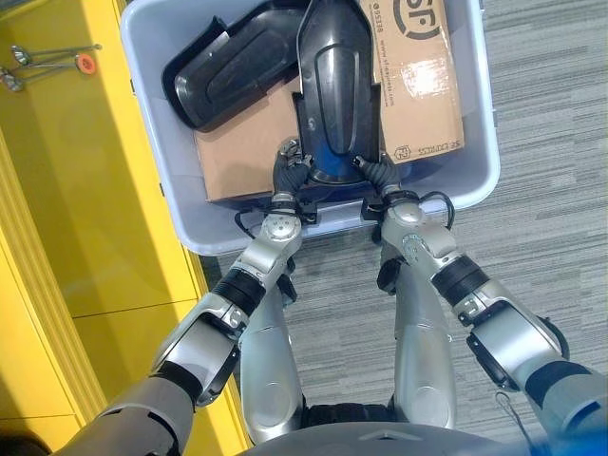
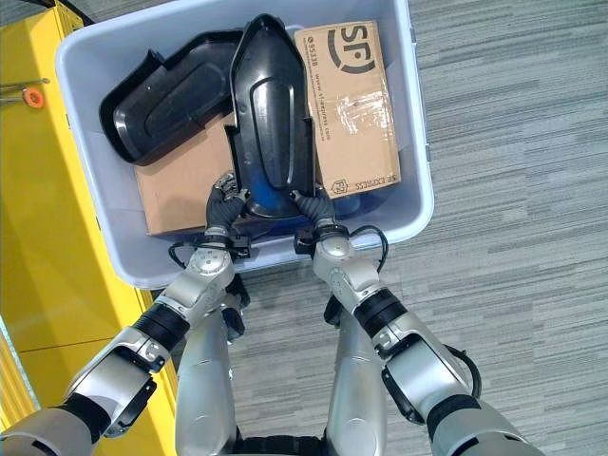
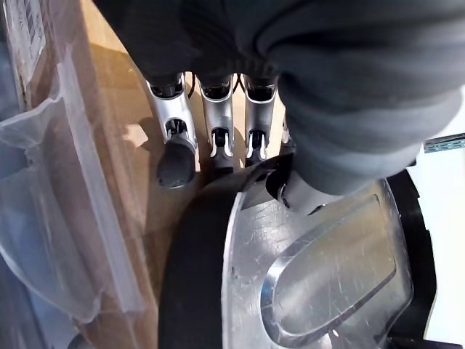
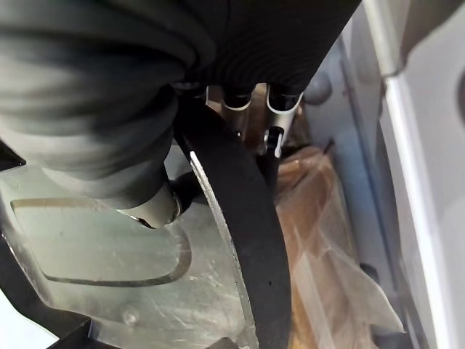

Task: Move parts from the plastic box to the shelf.

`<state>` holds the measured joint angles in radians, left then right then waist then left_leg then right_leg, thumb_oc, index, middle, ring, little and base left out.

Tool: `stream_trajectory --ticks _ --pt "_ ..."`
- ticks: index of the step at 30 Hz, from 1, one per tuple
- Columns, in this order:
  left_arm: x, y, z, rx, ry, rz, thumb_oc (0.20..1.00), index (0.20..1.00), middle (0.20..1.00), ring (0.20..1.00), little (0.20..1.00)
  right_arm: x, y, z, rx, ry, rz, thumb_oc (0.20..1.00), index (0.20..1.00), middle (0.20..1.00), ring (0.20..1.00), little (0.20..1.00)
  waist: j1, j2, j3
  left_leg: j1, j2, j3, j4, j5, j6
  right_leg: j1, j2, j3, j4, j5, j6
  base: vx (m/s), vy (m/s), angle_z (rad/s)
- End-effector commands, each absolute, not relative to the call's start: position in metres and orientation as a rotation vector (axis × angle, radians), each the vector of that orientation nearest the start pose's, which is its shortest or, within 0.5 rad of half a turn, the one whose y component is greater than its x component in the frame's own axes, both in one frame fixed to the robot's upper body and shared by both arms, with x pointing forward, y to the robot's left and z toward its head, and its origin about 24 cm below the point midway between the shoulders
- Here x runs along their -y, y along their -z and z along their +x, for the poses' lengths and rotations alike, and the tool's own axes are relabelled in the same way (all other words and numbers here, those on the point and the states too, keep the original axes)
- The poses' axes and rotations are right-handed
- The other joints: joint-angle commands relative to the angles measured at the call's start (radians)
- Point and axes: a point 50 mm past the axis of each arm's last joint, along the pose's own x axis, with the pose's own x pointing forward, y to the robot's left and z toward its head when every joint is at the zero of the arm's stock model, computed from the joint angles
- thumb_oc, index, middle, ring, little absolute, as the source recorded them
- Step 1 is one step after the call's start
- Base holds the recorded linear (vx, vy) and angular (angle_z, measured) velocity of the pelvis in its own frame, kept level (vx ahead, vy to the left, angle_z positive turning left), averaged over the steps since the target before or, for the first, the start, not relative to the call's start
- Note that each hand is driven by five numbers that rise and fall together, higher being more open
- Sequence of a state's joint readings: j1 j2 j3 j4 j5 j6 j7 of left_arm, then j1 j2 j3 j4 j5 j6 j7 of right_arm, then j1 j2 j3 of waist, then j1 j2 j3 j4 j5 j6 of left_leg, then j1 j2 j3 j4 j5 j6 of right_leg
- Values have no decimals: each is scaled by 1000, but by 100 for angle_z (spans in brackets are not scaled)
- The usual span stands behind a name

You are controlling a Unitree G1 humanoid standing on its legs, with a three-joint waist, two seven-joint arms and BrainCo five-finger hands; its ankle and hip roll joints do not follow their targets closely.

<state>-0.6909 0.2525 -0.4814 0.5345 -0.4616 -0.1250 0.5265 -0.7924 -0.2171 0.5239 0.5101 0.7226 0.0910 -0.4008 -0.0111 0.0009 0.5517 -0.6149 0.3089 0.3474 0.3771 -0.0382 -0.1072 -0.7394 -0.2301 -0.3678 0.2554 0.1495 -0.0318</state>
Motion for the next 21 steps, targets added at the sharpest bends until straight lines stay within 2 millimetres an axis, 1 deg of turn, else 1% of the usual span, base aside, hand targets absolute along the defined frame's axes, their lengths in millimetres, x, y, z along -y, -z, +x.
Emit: stream_trajectory --ticks 1,5,6,11,12,13,15,17,18,19,21 --pt "-40 -120 341 198 147 -60 200 200 200 200 200 -42 -161 322 64 -656 192 200 200 200 200 200 26 15 -32 -50 16 42 -42 68 -24 25 -102 79 103 -121 190 0 0 0" --pt "-40 -125 339 237 154 -49 200 200 200 200 200 -43 -172 317 160 -674 180 200 200 200 200 200 24 11 -32 -23 16 43 -43 62 -21 49 -100 80 101 -125 189 -6 -18 0" --pt "-40 -125 339 239 154 -48 200 200 200 200 200 -43 -173 316 162 -673 181 200 200 200 200 200 24 11 -32 -22 15 43 -43 62 -21 50 -100 80 101 -125 189 0 0 0" --pt "-44 -130 334 302 145 -49 200 200 200 200 200 -41 -185 310 269 -672 181 200 200 200 200 200 24 12 -32 57 3 48 -58 51 -14 120 -95 83 90 -135 188 -1 -7 0" --pt "-47 -132 333 323 145 -58 200 200 200 200 200 -40 -190 308 303 -670 181 200 200 200 200 200 24 13 -32 94 -4 48 -67 47 -12 151 -93 85 84 -139 187 0 0 0" --pt "-48 -133 332 338 145 -55 200 200 200 200 200 -39 -191 307 316 -667 182 200 200 200 200 200 24 13 -32 108 -6 48 -71 45 -11 163 -92 85 81 -140 187 0 0 0" --pt "-51 -138 330 379 128 -61 200 200 200 200 200 -37 -195 304 337 -667 186 200 200 200 200 200 21 15 -32 183 -18 49 -92 43 -9 233 -92 82 57 -142 188 0 0 0" --pt "-57 -145 328 428 89 -51 200 200 200 200 200 -39 -195 299 343 -690 187 200 200 200 200 200 16 13 -32 291 -25 57 -129 44 -8 332 -94 71 29 -144 188 0 0 0" --pt "-58 -147 328 441 81 -47 200 200 200 200 200 -39 -195 298 346 -693 189 200 200 200 200 200 14 12 -32 310 -26 58 -135 45 -9 351 -93 69 24 -145 188 25 -33 1" --pt "-62 -153 328 465 63 -31 200 200 200 200 200 -39 -197 295 353 -697 183 200 200 200 200 200 14 11 -32 377 -29 62 -156 47 -9 419 -90 58 9 -149 186 22 -41 2" --pt "-64 -156 329 470 54 -17 200 200 200 200 200 -39 -198 295 356 -698 182 200 200 200 200 200 15 10 -32 411 -31 58 -165 45 -8 453 -89 54 7 -154 182 21 -42 0"
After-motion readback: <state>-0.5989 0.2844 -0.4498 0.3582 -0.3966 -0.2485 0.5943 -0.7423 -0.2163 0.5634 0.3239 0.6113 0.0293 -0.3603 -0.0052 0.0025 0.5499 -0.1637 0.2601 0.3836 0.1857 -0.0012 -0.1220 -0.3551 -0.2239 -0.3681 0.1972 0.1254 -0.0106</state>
